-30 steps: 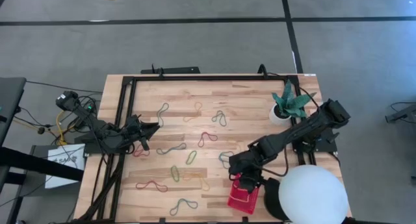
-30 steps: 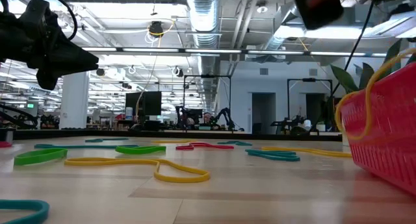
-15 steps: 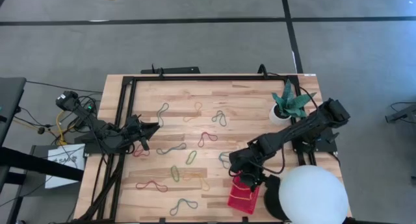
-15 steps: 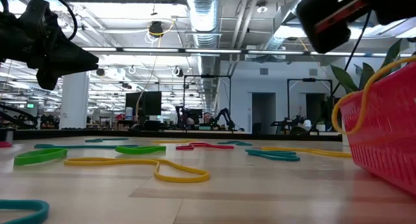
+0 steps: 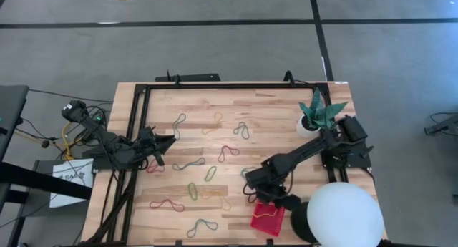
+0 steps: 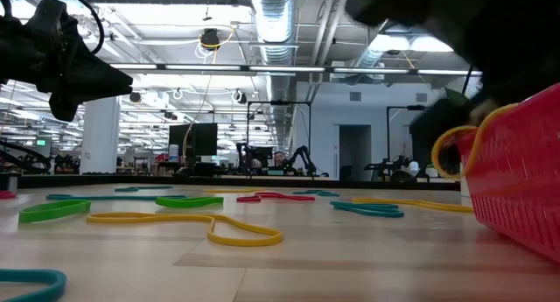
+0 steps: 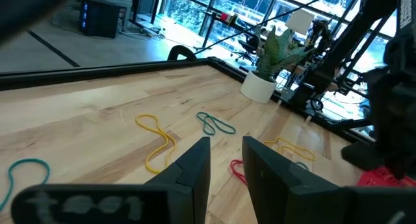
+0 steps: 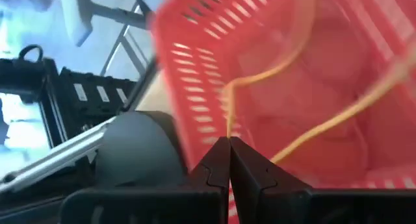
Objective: Pick and place items into bin
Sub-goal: Put the yellow rubber band into the red bin
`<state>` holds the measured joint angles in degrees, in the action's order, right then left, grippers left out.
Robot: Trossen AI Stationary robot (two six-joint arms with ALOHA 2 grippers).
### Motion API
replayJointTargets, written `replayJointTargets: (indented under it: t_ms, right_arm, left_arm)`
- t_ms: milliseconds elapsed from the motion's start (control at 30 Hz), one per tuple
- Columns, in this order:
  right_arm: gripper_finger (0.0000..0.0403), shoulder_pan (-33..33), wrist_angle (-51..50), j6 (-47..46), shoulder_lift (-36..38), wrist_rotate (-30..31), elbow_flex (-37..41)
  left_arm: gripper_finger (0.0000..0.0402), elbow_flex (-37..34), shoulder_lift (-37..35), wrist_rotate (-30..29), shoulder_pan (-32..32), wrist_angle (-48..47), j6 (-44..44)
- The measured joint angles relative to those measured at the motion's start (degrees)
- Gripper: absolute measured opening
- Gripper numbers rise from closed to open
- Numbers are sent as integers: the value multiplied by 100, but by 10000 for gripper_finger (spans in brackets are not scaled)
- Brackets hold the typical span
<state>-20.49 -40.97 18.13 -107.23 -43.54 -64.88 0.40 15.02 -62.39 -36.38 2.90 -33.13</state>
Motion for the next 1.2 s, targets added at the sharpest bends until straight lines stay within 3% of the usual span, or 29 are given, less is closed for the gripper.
replayJointTargets:
  t_ms: [200,567,933,1200]
  right_arm:
    - [9,303,-91,-366,-205,-408,-65]
    - [43,527,71,-467,-115,-413,-177]
    - [43,527,682,-617,-117,-206,-179]
    - [31,452,440,-1009,-117,136,-179]
  left_arm:
    - [80,-1,-1,-109,-1,-21,-4]
    - [80,-1,0,-111,-1,-22,-29]
    - [80,0,1,-109,-1,-22,-33]
    - [80,-1,-1,-107,-1,-22,-26]
